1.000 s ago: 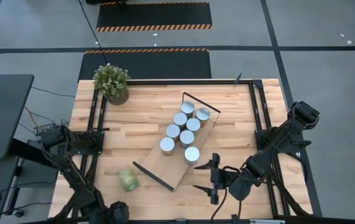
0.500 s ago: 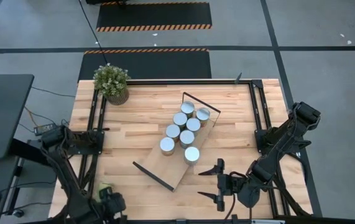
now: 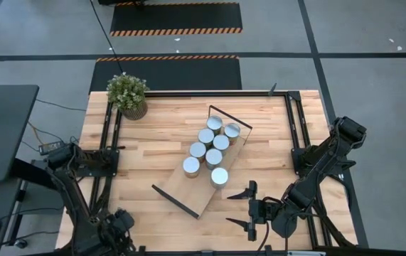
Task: Pick and place cans onto a shelf
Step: Put the canned pears on the shelf
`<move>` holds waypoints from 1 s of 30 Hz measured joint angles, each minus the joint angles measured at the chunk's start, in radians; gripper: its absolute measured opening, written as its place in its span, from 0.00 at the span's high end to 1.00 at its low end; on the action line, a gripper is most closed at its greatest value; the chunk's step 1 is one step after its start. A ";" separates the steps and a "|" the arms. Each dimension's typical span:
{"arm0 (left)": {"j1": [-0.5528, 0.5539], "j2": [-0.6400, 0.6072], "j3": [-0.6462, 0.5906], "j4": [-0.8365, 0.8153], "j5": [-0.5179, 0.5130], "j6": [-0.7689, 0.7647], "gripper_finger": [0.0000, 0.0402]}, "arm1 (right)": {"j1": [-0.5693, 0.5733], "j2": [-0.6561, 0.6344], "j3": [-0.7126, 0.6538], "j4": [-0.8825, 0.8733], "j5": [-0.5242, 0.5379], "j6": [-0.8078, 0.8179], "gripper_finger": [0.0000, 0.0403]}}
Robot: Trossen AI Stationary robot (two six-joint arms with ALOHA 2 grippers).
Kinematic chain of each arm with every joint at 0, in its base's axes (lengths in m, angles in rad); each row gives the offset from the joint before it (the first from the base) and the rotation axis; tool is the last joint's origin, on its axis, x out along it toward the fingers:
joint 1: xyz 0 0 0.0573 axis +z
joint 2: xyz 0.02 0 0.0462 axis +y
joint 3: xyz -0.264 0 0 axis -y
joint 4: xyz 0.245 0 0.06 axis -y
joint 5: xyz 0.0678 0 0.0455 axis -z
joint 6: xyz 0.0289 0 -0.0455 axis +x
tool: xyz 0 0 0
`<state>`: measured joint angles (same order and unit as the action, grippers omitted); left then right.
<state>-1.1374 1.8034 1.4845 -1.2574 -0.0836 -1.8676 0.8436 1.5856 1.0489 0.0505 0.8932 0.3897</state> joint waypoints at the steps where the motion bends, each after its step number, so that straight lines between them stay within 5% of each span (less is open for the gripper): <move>1: 0.000 0.000 0.000 0.000 0.002 0.011 0.29 | 0.000 0.000 0.000 0.000 0.000 0.000 0.20; 21: 0.018 0.000 -0.002 0.149 0.024 0.230 0.28 | 0.005 0.001 -0.008 0.000 -0.002 0.005 0.20; 30: 0.018 0.000 -0.002 0.083 -0.006 0.165 0.05 | 0.005 0.001 -0.009 0.000 -0.005 0.009 0.20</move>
<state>-1.1194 1.8034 1.4826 -1.1746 -0.0897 -1.7026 0.8490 1.5866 1.0401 0.0505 0.8879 0.3992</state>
